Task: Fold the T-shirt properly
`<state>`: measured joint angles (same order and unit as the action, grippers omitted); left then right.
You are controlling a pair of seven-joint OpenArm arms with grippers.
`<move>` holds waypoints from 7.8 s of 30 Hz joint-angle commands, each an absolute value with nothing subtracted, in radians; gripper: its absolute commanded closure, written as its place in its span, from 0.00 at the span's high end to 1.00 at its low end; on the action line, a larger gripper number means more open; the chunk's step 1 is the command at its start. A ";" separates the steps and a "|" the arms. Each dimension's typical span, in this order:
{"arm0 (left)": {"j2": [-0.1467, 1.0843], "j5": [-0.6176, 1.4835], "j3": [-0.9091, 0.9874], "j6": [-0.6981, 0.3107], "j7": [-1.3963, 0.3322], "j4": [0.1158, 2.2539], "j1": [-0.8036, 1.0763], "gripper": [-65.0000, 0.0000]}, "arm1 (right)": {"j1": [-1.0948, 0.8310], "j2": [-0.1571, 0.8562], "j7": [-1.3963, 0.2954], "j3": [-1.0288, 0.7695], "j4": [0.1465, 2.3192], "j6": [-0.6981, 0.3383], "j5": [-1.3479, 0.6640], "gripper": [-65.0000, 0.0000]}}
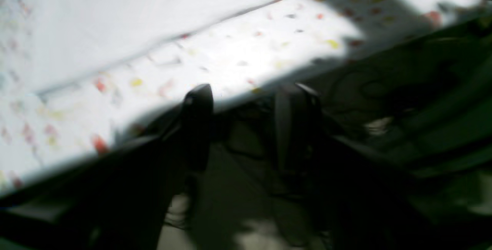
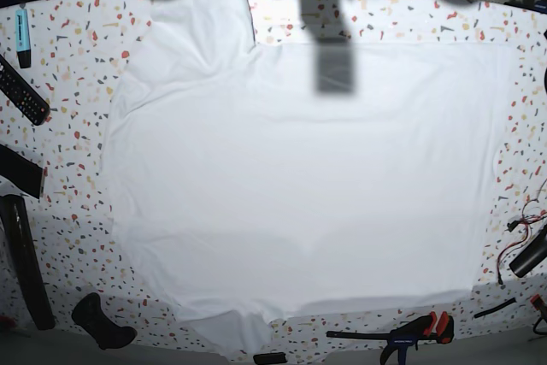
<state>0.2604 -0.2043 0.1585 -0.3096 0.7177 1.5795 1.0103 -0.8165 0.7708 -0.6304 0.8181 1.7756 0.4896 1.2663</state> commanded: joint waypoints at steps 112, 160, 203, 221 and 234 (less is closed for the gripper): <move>0.640 -0.485 0.107 -0.172 0.473 1.439 0.654 0.00 | -0.829 0.778 -0.664 0.845 1.789 0.504 1.377 0.00; 0.640 -0.488 0.107 -0.171 0.473 1.439 0.653 0.00 | -0.828 0.778 -0.724 0.845 1.790 0.625 1.377 0.00; 0.548 -0.249 0.107 -0.173 0.174 1.436 0.281 0.00 | -0.033 0.525 -0.598 0.844 1.793 0.215 0.589 0.00; 0.460 -0.249 0.107 -0.173 0.078 1.384 0.146 0.00 | 0.055 0.429 -0.586 0.622 1.791 0.161 0.448 0.00; 0.460 -0.130 0.107 -0.173 0.081 1.334 0.099 0.00 | 0.068 0.482 -0.590 0.562 1.789 0.148 0.328 0.00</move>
<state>0.4419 -0.1356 0.0982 -0.1905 0.0574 1.3174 0.1154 0.0479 0.4763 -0.6174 0.5697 1.7752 0.1467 0.3092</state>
